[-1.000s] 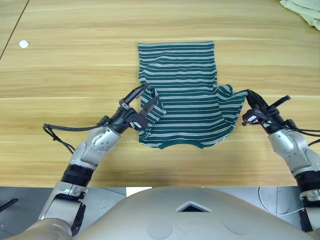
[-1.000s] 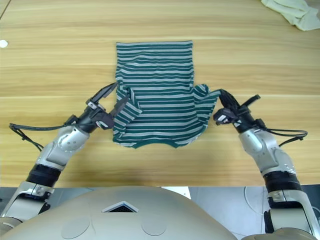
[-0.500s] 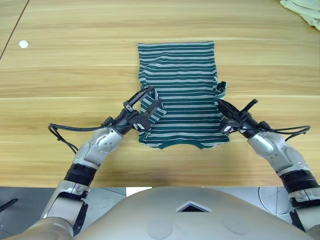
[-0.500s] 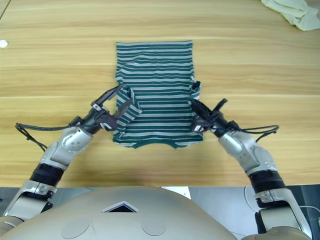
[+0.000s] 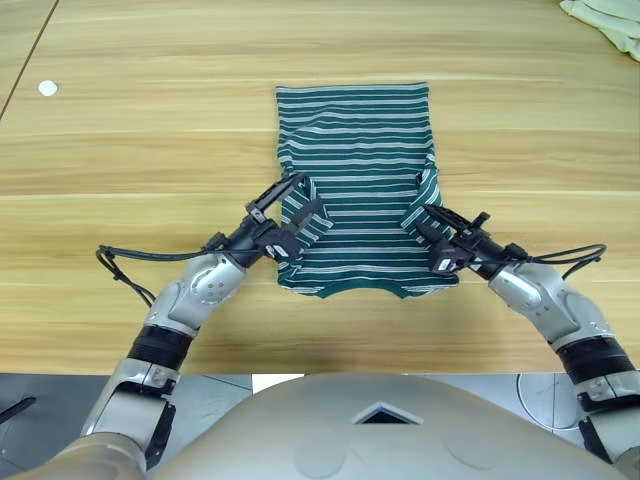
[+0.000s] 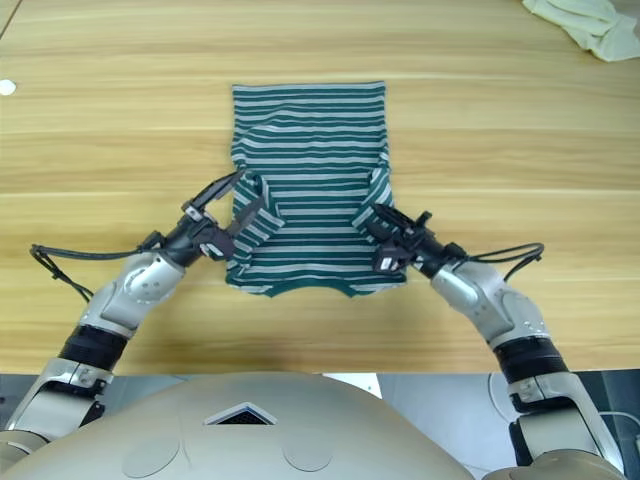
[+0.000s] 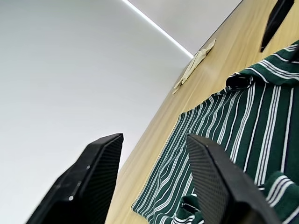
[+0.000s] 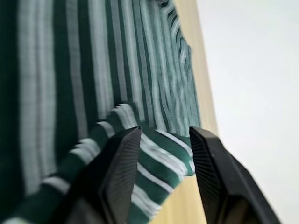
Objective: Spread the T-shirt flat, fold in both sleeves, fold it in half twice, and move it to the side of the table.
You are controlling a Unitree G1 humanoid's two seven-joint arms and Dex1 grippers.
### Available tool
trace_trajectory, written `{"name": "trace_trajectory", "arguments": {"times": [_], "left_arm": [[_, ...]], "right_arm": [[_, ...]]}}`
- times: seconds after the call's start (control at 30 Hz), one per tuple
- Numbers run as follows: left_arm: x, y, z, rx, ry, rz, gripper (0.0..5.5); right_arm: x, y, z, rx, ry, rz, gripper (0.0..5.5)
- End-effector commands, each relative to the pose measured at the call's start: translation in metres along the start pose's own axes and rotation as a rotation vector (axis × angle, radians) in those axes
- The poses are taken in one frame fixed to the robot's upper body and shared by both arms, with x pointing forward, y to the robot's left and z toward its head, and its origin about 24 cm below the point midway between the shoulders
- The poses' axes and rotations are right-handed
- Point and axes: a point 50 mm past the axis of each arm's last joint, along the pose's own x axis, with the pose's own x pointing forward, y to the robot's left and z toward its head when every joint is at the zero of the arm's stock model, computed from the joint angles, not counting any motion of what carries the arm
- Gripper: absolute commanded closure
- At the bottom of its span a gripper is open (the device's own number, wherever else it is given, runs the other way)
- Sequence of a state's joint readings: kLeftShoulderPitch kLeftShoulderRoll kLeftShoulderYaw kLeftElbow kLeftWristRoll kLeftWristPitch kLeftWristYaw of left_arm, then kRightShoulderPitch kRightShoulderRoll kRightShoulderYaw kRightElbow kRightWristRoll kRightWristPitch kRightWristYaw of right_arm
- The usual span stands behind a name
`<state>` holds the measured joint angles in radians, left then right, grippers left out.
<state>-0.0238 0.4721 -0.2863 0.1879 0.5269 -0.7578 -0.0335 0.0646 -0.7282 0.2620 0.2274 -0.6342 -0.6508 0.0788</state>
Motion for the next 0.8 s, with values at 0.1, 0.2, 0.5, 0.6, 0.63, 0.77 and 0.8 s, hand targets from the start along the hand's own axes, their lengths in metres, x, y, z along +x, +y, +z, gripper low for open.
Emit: {"name": "trace_trajectory", "arguments": {"times": [0.1, 0.2, 0.5, 0.6, 0.63, 0.77, 0.8], "left_arm": [[-0.021, 0.033, -0.028, 0.139, 0.143, -0.009, 2.96], [-0.05, 0.048, -0.043, 0.178, 0.245, -0.111, 2.96], [-0.12, -0.007, -0.02, -0.081, 0.328, -0.774, 2.96], [-0.113, -0.016, -0.014, -0.092, 0.279, -0.865, 2.96], [-0.11, -0.018, -0.014, -0.09, 0.269, -0.879, 2.96], [-0.1, -0.028, -0.015, -0.081, 0.229, -0.934, 2.96], [-0.096, -0.03, -0.016, -0.071, 0.22, -0.939, 2.96]], "right_arm": [[-0.017, -0.052, -0.009, 0.095, 0.025, -0.324, 2.82], [-0.041, -0.078, -0.011, 0.171, 0.014, -0.468, 2.82], [-0.094, -0.001, -0.031, 0.044, 0.238, 0.122, 2.82], [-0.103, 0.013, -0.02, 0.083, 0.213, 0.226, 2.82], [-0.104, 0.016, -0.018, 0.088, 0.206, 0.253, 2.82], [-0.104, 0.021, -0.012, 0.102, 0.181, 0.316, 2.82], [-0.104, 0.022, -0.011, 0.105, 0.176, 0.323, 2.82]]}}
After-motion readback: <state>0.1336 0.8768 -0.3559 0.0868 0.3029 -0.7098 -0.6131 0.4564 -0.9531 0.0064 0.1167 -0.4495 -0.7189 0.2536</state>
